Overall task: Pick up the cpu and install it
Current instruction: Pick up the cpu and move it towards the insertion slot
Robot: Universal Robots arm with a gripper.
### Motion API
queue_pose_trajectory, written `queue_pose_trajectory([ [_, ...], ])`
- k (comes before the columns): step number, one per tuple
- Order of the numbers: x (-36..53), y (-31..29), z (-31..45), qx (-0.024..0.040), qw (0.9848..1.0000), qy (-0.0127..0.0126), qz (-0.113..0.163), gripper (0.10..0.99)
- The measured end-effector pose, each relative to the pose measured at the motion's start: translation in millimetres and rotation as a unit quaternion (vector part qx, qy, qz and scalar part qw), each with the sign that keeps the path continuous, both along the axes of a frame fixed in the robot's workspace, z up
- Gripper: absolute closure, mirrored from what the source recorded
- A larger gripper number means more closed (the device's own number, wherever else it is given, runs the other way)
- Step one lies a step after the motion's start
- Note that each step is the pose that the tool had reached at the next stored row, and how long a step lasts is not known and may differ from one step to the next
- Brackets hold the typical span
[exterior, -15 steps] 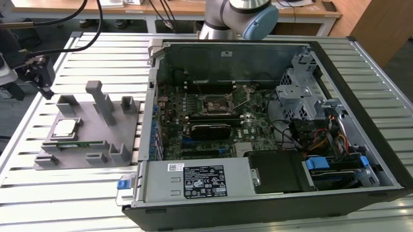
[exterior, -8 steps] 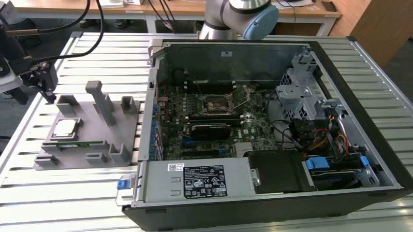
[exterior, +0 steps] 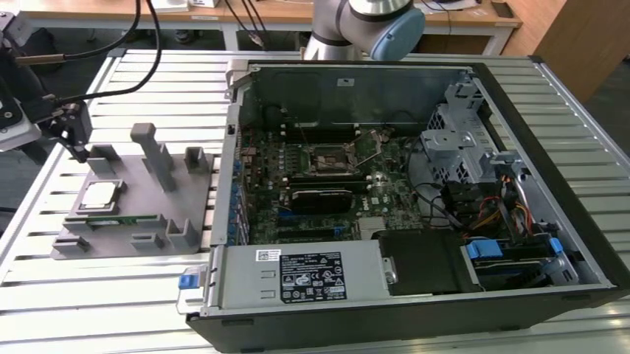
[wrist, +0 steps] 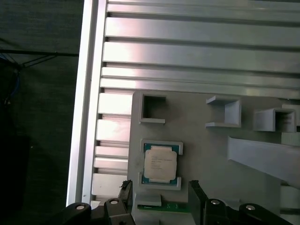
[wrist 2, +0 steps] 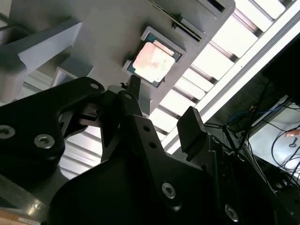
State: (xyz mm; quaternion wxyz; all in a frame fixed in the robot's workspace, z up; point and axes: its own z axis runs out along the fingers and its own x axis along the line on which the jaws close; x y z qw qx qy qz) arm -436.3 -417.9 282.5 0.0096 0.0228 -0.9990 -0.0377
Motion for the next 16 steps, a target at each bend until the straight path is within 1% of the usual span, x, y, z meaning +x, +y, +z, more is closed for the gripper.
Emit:
queue_pose_trajectory([
  [8,0.0,-0.3,-6.0,0.0,1.0,0.0,0.001,0.498],
  [16,0.0,-0.4,-10.3,0.0,1.0,0.0,0.001,0.498],
])
